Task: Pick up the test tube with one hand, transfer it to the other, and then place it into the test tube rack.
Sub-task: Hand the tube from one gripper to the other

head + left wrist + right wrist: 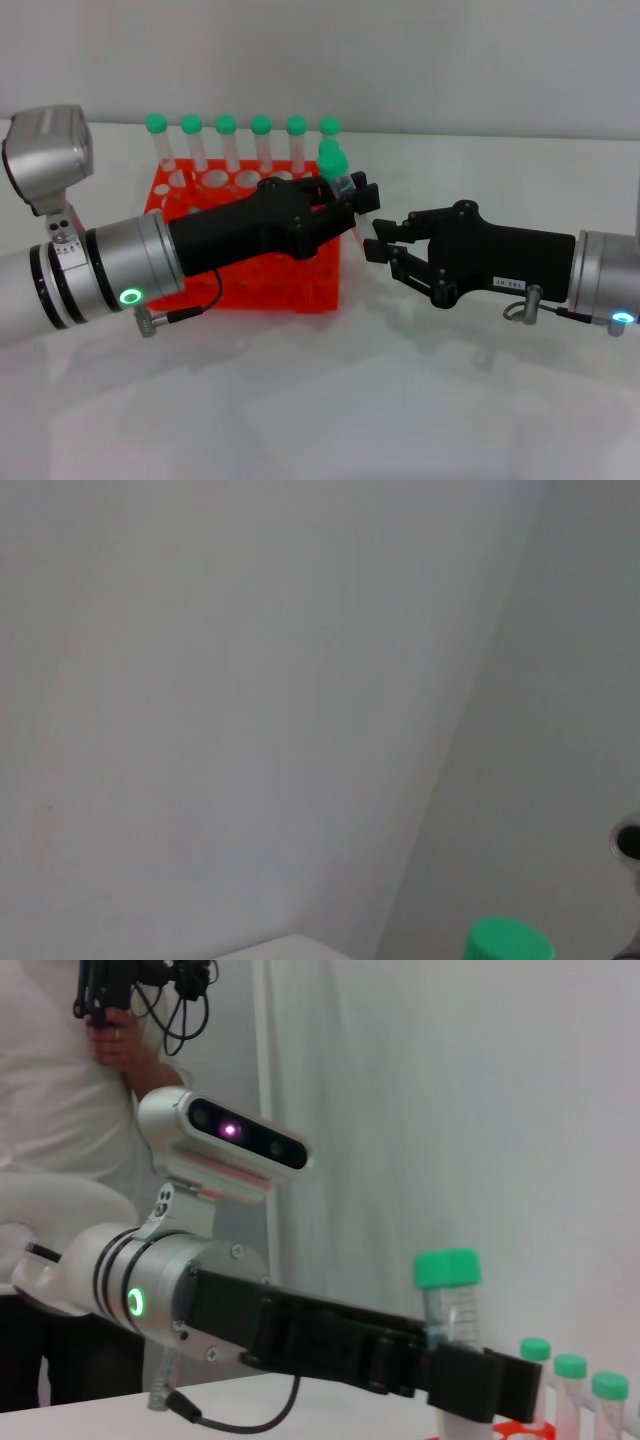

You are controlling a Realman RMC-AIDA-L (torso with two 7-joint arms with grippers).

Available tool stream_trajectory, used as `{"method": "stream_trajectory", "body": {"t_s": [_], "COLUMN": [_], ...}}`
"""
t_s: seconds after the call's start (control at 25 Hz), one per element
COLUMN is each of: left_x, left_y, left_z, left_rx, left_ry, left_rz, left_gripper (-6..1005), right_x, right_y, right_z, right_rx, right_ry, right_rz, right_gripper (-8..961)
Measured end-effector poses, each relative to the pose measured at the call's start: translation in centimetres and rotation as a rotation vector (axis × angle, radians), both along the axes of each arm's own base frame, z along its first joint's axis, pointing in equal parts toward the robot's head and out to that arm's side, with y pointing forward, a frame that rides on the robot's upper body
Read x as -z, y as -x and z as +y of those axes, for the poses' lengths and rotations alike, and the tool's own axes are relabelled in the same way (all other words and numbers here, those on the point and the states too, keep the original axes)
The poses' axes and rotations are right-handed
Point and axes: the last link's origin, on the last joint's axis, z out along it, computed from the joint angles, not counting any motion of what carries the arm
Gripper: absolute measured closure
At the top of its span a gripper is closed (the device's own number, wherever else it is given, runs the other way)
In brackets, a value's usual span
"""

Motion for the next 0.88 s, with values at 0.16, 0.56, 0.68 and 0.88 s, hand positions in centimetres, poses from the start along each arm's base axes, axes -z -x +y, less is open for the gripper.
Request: {"method": "stream_trajectory", "body": {"t_s": [0.16, 0.56, 0.68, 0.88], "left_x": [-0.01, -0.55, -0.62, -0.66], "left_y": [0.26, 0.68, 0.7, 0.69], "left_z": [-0.15, -0.28, -0.25, -0.19], "left_rx": [-0.011, -0.035, -0.036, -0.037], "left_ry": [-0.002, -0.024, -0.024, -0.026], "left_rz": [-0.006, -0.035, -0.035, -0.036], "left_gripper": [781, 782, 782, 782], "right_x": [-0.03, 0.04, 0.04, -0.2], "right_y": [-0.09, -0.39, -0.34, -0.6], "right_z": [0.05, -0.19, -0.35, -0.37], "right_rx": [0.008, 0.004, -0.002, 0.01], "right_ry": [0.0, 0.009, 0.019, 0.017], "right_rz": [0.003, -0.006, -0.003, 0.005], "right_gripper": [783, 785, 786, 787]}}
